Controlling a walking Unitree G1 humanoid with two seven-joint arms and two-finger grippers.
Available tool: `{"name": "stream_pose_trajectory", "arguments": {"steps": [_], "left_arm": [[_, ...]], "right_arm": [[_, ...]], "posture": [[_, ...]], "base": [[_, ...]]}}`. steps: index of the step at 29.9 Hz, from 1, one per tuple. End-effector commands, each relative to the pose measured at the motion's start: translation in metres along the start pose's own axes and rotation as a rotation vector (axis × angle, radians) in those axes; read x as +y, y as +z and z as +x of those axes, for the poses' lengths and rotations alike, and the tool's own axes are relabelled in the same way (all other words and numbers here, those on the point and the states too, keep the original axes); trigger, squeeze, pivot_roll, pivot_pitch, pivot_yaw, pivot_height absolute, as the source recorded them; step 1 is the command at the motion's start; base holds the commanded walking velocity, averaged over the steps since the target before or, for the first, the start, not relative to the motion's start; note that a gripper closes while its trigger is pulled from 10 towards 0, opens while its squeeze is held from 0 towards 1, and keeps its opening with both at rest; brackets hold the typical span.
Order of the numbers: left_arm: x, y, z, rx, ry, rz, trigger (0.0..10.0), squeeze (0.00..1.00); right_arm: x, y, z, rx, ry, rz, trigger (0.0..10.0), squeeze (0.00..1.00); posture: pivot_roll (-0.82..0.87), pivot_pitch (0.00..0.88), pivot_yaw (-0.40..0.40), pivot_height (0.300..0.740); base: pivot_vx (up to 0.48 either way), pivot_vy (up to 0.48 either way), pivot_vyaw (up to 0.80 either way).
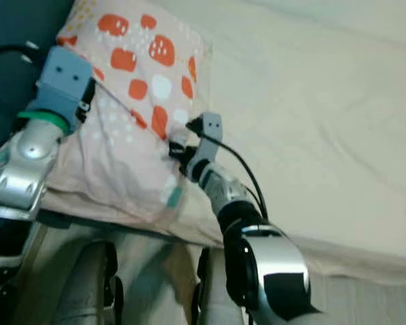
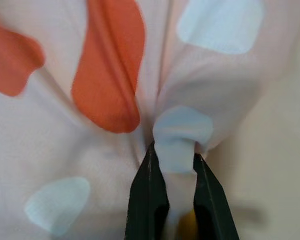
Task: Clean up the room
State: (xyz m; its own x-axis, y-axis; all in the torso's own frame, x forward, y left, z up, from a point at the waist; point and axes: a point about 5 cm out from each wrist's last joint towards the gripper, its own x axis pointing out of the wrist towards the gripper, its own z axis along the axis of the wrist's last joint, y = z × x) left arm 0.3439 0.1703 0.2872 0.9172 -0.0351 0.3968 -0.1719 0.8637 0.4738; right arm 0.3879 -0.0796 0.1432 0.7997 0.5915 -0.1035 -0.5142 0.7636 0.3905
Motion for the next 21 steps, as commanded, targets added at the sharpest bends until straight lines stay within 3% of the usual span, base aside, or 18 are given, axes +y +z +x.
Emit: {"name": "stream_pose_trajectory", "arguments": {"steps": [1, 3, 5, 6, 7, 9, 10, 11, 16, 18, 19, 21], "left_arm": [[0.009, 0.015, -0.005, -0.096, 0.018, -0.012, 10.0, 0.0], [0.005, 0.019, -0.012, -0.129, -0.066, -0.002, 10.0, 0.0], [0.003, 0.019, -0.015, -0.134, -0.101, -0.003, 10.0, 0.0], [-0.006, 0.017, -0.022, -0.127, -0.172, -0.007, 10.0, 0.0], [-0.006, 0.017, -0.022, -0.127, -0.172, -0.007, 10.0, 0.0], [-0.025, 0.01, -0.033, -0.094, -0.292, -0.034, 10.0, 0.0], [-0.025, 0.01, -0.033, -0.094, -0.292, -0.034, 10.0, 0.0], [-0.031, 0.01, -0.035, -0.087, -0.305, -0.051, 10.0, 0.0], [-0.042, 0.011, -0.038, -0.087, -0.321, -0.077, 10.0, 0.0], [-0.048, 0.013, -0.037, -0.096, -0.326, -0.09, 10.0, 0.0], [-0.05, 0.014, -0.036, -0.098, -0.326, -0.094, 10.0, 0.0], [-0.05, 0.014, -0.036, -0.099, -0.325, -0.097, 10.0, 0.0]], "right_arm": [[-0.004, -0.029, -0.009, 0.101, 0.055, 0.04, 10.0, 0.0], [-0.003, -0.048, -0.016, 0.178, 0.117, 0.064, 10.0, 0.0], [-0.005, -0.052, -0.018, 0.19, 0.117, 0.059, 10.0, 0.0], [-0.011, -0.053, -0.02, 0.178, 0.042, 0.085, 10.0, 0.0], [-0.011, -0.053, -0.02, 0.178, 0.042, 0.085, 10.0, 0.0], [-0.028, -0.047, -0.024, 0.109, -0.161, 0.151, 10.0, 0.0], [-0.028, -0.047, -0.024, 0.109, -0.161, 0.151, 10.0, 0.0], [-0.032, -0.042, -0.025, 0.063, -0.209, 0.182, 10.0, 1.0], [-0.04, -0.029, -0.026, -0.059, -0.299, 0.31, 10.0, 1.0], [-0.04, -0.017, -0.025, -0.155, -0.284, 0.476, 10.0, 1.0], [-0.041, -0.014, -0.025, -0.179, -0.268, 0.527, 10.0, 0.0], [-0.041, -0.013, -0.026, -0.19, -0.259, 0.564, 10.0, 0.0]], "posture": [[0.08, 0.197, -0.037, 0.591], [0.08, 0.188, -0.041, 0.591], [0.08, 0.188, -0.041, 0.591], [0.07, 0.178, -0.046, 0.591], [0.07, 0.178, -0.046, 0.591], [0.06, 0.167, -0.047, 0.591], [0.06, 0.167, -0.047, 0.591], [0.06, 0.166, -0.046, 0.591], [0.05, 0.152, -0.04, 0.591], [0.05, 0.144, -0.041, 0.591], [0.05, 0.144, -0.042, 0.591], [0.04, 0.143, -0.043, 0.591]], "base": [[0.0, 0.0, 0.0], [0.0, 0.0, 0.0], [0.0, 0.0, 0.0], [0.0, 0.0, 0.0], [0.0, 0.0, 0.0], [0.0, 0.0, 0.0], [0.0, 0.0, 0.0], [0.0, 0.0, 0.0], [0.0, 0.0, 0.0], [0.0, 0.0, 0.0], [0.0, 0.0, 0.0], [0.0, 0.0, 0.0]]}}
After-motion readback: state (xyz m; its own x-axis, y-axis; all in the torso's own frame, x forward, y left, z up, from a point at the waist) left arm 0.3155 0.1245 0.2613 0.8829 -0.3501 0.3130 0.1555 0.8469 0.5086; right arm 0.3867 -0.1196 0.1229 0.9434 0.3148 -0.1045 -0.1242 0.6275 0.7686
